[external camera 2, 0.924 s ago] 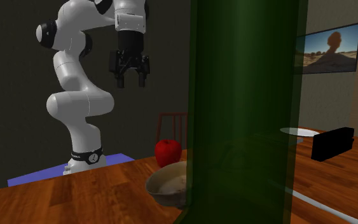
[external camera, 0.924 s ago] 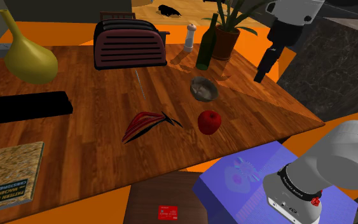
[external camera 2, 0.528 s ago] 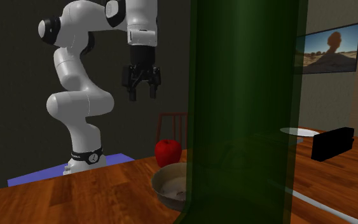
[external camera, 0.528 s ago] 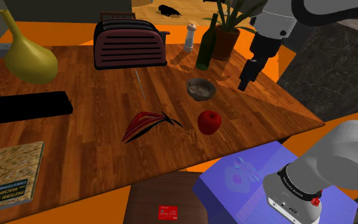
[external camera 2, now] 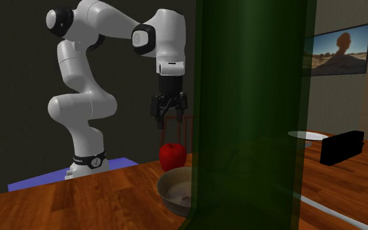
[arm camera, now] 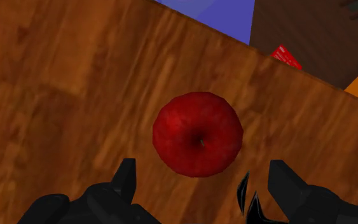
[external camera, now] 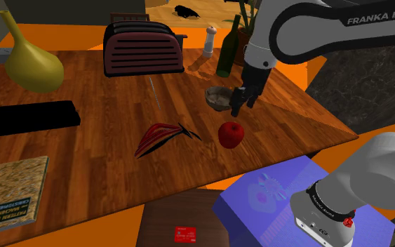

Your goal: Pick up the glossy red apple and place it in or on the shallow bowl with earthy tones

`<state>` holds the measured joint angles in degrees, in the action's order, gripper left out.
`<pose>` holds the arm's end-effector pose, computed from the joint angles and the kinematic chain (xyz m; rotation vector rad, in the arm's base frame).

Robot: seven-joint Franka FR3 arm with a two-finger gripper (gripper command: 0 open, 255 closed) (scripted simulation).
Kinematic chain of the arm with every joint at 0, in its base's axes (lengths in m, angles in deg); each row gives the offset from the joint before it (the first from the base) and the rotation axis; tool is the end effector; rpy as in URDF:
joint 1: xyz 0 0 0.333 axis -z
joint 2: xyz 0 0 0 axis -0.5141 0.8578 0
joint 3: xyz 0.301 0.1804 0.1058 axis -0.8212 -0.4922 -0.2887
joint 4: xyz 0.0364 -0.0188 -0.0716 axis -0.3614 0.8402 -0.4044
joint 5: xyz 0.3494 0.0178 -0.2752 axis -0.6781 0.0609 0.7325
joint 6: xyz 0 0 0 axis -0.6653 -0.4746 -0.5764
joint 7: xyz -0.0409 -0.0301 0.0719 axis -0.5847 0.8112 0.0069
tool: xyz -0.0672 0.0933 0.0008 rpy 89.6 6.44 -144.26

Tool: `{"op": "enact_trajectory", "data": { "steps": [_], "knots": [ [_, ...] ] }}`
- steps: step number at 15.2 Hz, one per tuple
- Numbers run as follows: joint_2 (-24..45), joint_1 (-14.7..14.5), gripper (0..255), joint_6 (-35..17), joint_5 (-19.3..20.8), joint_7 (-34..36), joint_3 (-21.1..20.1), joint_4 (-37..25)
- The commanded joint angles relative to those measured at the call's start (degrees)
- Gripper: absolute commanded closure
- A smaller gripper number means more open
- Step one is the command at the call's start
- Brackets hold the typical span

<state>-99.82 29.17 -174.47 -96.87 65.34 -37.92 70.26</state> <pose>0.4043 0.1243 0.4595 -3.0705 -0.1230 0.1333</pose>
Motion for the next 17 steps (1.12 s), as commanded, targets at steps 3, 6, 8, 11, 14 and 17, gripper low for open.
{"op": "enact_trajectory", "data": {
  "steps": [3,6,8,11,14,17],
  "knots": [
    [3.12,-0.16,0,-4.47,-0.82,1.54,-1.19,1.32],
    [3.98,-0.31,0,-7.02,-1.08,1.51,-1.55,3.0],
    [4.64,-0.4,0,-8.75,-1.25,1.49,-1.8,4.07],
    [4.84,-0.43,0,-9.25,-1.3,1.49,-1.87,4.37],
    [4.84,-0.43,0,-9.26,-1.3,1.49,-1.87,4.37],
    [4.84,-0.43,255,-9.24,-1.3,1.49,-1.87,4.36]
  ]
}}
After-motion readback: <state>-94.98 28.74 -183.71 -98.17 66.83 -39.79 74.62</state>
